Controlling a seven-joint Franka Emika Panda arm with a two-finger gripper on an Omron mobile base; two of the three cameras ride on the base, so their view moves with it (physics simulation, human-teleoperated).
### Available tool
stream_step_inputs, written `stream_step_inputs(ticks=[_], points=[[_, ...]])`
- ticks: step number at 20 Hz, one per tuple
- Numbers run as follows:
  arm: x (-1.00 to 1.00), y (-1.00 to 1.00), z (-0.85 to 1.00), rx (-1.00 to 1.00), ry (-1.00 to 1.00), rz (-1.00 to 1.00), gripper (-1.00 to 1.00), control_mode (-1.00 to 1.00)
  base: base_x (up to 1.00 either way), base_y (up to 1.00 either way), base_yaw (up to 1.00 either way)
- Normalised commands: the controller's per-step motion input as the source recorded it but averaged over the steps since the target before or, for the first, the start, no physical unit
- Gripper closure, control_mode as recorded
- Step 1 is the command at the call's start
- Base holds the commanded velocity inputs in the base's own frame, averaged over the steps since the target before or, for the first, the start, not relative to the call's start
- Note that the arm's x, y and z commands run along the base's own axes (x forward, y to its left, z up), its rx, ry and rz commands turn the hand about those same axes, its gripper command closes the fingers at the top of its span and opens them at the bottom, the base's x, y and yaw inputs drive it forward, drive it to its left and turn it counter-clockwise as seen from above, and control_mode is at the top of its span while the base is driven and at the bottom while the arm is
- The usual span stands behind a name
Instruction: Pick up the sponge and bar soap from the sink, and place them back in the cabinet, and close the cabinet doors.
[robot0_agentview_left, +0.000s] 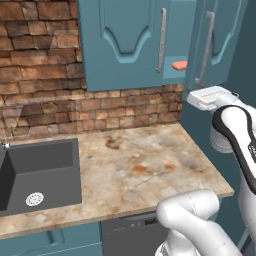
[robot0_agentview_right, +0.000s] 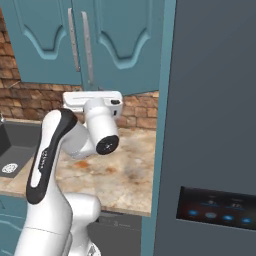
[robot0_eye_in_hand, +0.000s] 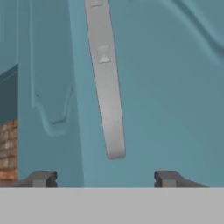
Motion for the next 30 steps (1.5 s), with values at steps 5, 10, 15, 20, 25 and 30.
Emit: stream_step_inputs(ticks=[5, 10, 15, 20, 25, 30], points=[[0.42, 0.00, -0.09, 0.00, 0.00, 0.13, -1.00, -1.00, 0.00, 0.00, 0.00], [0.36, 0.00, -0.07, 0.00, 0.00, 0.02, -1.00, -1.00, 0.00, 0.00, 0.00], [0.40, 0.00, -0.04, 0.00, -0.02, -0.04, -1.00, -1.00, 0.00, 0.00, 0.00], [0.42, 0.00, -0.03, 0.00, -0.01, -0.09, -1.00, -1.00, 0.00, 0.00, 0.00], [0.38, 0.00, -0.02, 0.00, -0.01, -0.10, -1.00, -1.00, 0.00, 0.00, 0.00], [0.28, 0.00, 0.00, 0.00, -0.01, -0.08, -1.00, -1.00, 0.00, 0.00, 0.00]])
